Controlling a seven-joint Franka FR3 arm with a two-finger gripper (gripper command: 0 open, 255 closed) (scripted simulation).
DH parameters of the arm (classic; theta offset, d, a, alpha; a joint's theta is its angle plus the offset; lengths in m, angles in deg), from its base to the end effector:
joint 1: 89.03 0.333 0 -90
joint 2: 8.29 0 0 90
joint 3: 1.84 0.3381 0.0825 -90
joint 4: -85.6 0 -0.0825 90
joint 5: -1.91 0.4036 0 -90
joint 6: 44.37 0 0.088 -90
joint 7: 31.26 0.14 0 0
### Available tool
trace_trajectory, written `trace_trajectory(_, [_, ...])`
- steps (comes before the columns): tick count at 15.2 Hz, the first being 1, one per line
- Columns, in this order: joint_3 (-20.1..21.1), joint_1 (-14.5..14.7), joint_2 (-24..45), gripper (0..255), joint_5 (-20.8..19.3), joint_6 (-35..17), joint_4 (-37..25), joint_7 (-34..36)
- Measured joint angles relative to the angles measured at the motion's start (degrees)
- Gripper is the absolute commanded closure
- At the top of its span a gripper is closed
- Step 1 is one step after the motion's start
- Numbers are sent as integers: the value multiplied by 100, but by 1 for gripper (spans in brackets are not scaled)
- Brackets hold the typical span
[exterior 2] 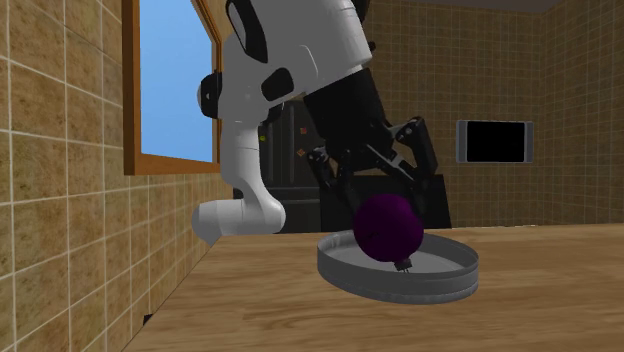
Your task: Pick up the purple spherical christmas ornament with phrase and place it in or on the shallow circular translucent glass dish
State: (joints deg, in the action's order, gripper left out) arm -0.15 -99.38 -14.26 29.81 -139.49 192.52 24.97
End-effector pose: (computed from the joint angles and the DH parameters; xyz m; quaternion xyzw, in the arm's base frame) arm 0.5383 -0.0191 0.5488 -0.8001 0.5488 0.1408 0.1972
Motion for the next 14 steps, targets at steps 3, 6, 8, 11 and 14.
trace_trajectory(3, [1, 1, -19, 0, 5, -14, 21, -5])
trace_trajectory(6, [8, 7, 6, 0, -4, -10, 45, 6])
trace_trajectory(8, [10, 8, 8, 0, -5, -12, 50, 8])
trace_trajectory(11, [-39, -31, 44, 0, -28, 201, -185, 25])
trace_trajectory(14, [-140, -110, 137, 0, -61, 595, -630, 33])
